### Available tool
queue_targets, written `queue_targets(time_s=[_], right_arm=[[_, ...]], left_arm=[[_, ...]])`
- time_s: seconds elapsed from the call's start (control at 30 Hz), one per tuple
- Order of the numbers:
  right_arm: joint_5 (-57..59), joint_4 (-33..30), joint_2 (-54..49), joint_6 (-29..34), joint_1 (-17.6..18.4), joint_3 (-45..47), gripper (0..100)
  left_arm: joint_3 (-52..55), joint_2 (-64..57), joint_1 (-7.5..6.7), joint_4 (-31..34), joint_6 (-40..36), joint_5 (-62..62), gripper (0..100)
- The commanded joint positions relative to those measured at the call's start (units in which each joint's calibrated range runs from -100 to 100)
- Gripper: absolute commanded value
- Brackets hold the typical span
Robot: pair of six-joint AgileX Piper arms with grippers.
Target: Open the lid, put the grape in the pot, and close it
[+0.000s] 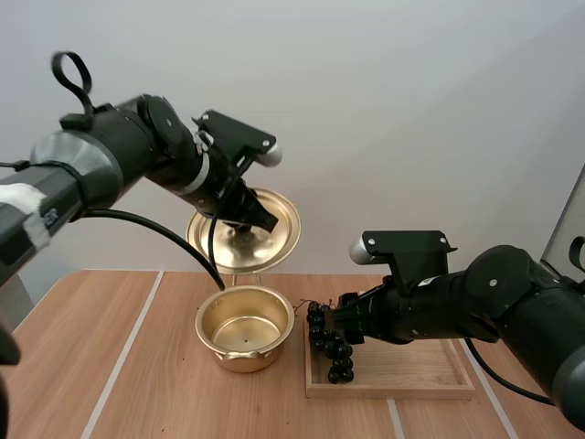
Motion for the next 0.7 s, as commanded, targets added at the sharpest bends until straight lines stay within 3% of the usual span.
queue_targets(time_s=[0.0, 0.3, 0.67], right_arm=[[-5.32, 1.92, 2.53, -2.38, -0.1, -0.43, 100], [-2.93, 3.62, 8.43, -3.5, 2.97, -0.43, 100], [-15.8, 3.68, 15.76, -6.85, 6.2, -0.43, 100]], left_arm=[[-7.7, -8.32, -0.08, 0.19, -1.89, 4.54, 0], [-13.19, -16.18, -0.08, 3.37, -3.96, 8.56, 0], [-13.19, -18.61, -0.08, 5.88, -5.67, 9.05, 0]])
